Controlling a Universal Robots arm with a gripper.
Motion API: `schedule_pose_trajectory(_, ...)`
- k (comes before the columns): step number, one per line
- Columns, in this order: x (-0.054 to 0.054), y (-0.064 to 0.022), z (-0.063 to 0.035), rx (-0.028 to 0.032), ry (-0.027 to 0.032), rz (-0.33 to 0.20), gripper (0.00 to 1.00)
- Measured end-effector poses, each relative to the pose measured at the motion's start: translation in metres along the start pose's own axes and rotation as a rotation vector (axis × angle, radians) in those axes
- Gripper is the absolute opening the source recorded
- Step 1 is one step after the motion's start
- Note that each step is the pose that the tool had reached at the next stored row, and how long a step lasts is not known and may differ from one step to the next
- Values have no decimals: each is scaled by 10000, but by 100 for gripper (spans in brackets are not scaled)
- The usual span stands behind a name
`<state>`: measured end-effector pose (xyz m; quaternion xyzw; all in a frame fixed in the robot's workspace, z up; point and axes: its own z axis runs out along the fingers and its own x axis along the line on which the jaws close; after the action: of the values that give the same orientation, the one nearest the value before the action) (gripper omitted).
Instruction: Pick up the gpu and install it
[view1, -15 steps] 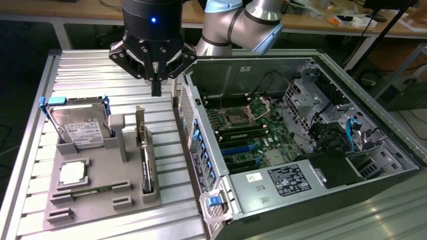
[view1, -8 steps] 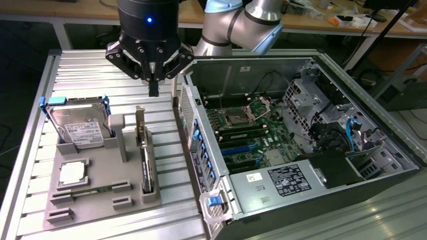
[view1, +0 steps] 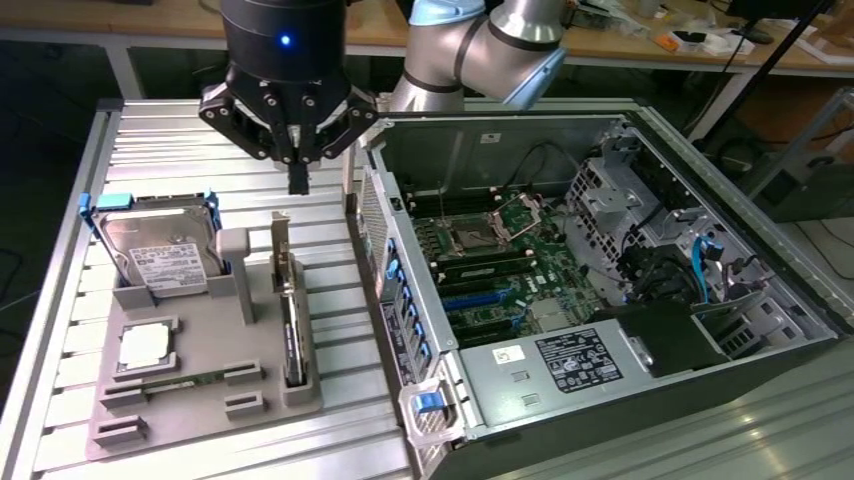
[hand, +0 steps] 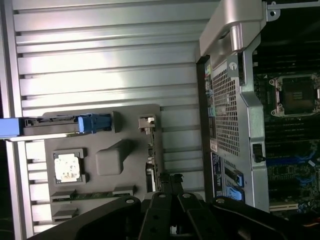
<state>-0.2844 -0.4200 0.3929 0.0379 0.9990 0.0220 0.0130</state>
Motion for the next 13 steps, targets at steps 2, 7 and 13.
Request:
schedule_pose_trajectory(2, 13, -2, 0, 0, 0, 0, 11)
schedule_pose_trajectory(7, 44, -7, -1, 0, 0, -1, 11)
schedule_pose_trajectory(13, 92, -13, -3, 0, -1, 0, 11)
